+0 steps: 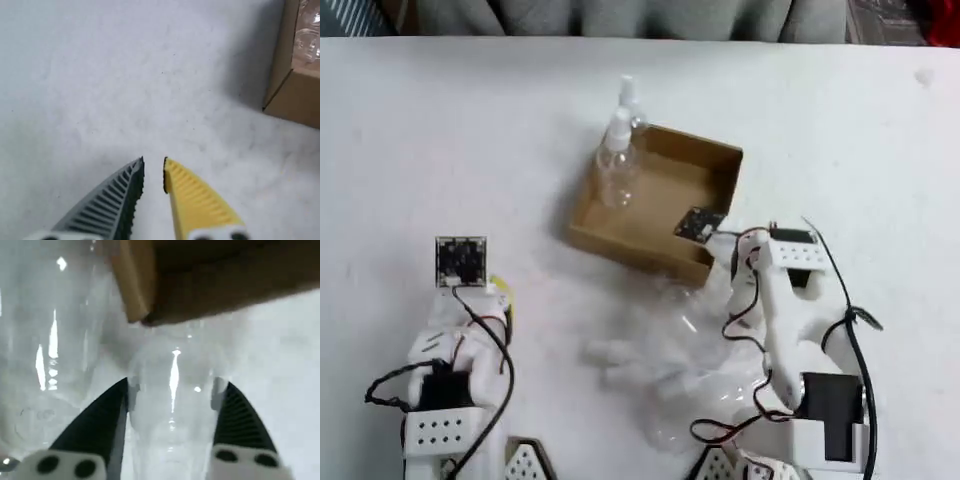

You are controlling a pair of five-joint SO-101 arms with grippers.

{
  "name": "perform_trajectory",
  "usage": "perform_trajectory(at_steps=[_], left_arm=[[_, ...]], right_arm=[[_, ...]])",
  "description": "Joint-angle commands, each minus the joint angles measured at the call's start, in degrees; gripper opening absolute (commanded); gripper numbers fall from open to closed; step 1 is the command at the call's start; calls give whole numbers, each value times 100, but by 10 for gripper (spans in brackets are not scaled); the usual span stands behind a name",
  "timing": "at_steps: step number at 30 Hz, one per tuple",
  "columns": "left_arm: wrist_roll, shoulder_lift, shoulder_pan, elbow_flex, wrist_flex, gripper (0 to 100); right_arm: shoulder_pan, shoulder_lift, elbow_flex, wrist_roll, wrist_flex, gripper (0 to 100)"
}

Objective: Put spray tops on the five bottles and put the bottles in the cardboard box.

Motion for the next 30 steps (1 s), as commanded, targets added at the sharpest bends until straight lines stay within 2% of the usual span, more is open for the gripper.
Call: perform_trajectory(at_steps=[1,5,17,23,30], left_arm=[[-70,-119,-57,-26,-26,72],[-70,-119,-57,-26,-26,72],[-70,-119,-57,-26,-26,73],[-70,-119,-66,-26,-26,72],[-70,-119,-66,-26,-26,73]], right_arm=[[110,-40,-624,-475,-13,26],[303,-40,-1389,-1459,576,18],[92,-40,-3842,-4554,3837,15],[-989,-303,-3930,-5873,3908,15],[-3301,-593,-3921,-6620,3582,15]])
